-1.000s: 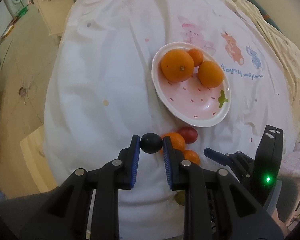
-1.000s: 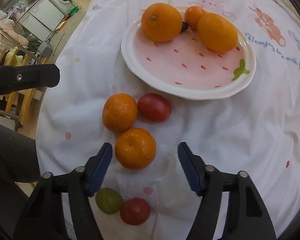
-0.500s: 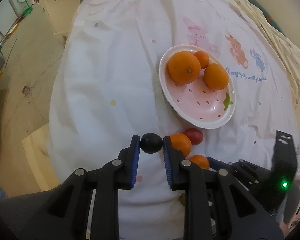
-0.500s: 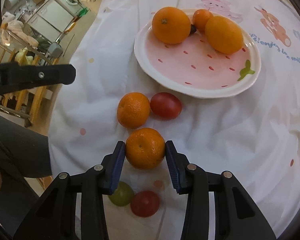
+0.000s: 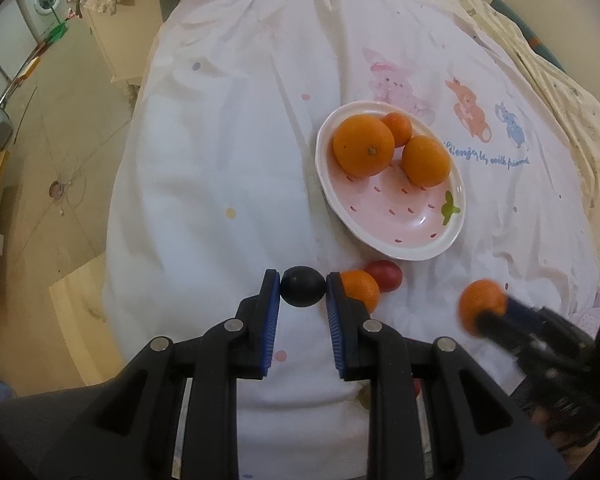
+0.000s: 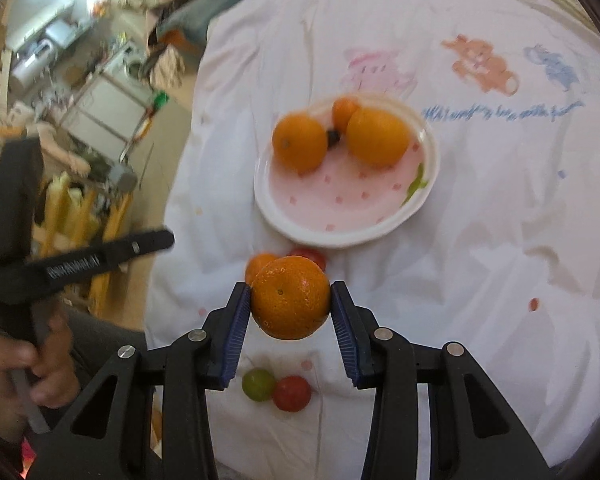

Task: Organize fruits
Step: 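Carry the mandarin and grape over the pink plate with both grippers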

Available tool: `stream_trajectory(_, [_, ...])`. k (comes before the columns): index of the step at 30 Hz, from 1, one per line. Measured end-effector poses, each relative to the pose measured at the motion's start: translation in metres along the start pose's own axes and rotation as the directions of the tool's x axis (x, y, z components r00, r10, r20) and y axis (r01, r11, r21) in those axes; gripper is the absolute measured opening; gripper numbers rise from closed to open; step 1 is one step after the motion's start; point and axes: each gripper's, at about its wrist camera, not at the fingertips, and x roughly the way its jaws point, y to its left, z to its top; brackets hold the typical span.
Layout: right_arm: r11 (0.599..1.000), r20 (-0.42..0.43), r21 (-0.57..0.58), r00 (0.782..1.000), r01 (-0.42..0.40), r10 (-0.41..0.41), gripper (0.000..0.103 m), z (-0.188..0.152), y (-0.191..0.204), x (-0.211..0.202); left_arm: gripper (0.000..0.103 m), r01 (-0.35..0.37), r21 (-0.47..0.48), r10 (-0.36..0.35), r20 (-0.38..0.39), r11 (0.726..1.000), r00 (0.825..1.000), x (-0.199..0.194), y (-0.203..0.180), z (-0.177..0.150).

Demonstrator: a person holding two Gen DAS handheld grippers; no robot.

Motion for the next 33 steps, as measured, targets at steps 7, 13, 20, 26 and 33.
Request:
stream_trajectory(7, [1.0,0.147,0.002,0.989,0.012,-0.012,0.043,0.017,-0.003,-0.035,0.019,0.01,0.015,-0.01,0.033,1.0,0.999,-0.011,-0.008,0.005])
stream_trajectory(13, [0.999,0.184,0.051,0.983,-0.011,0.001,0.043,0.037,-0.021,-0.052,0.02,0.008,0.053,-0.01,0.046,0.999,0.999,-0.017,-0.024,0.021])
stream_trajectory(20, [0.994,0.184,0.106,0.983,-0.03,0.01,0.043,0.069,-0.046,-0.049,0.02,0.003,0.099,-0.008,0.056,0.995,0.998,-0.012,-0.046,0.05])
stream_trajectory(26, [0.994,0.149,0.109,0.989,-0.007,-0.01,0.043,0.091,-0.057,-0.029,0.02,-0.009,0.13,0.004,0.04,0.991,0.999,0.009,-0.062,0.067])
stream_trajectory(33, [0.992,0.081,0.127,0.997,0.005,-0.015,0.043,0.095,-0.07,0.008,0.02,-0.008,0.133,0.008,0.001,0.991,1.0,0.046,-0.068,0.073])
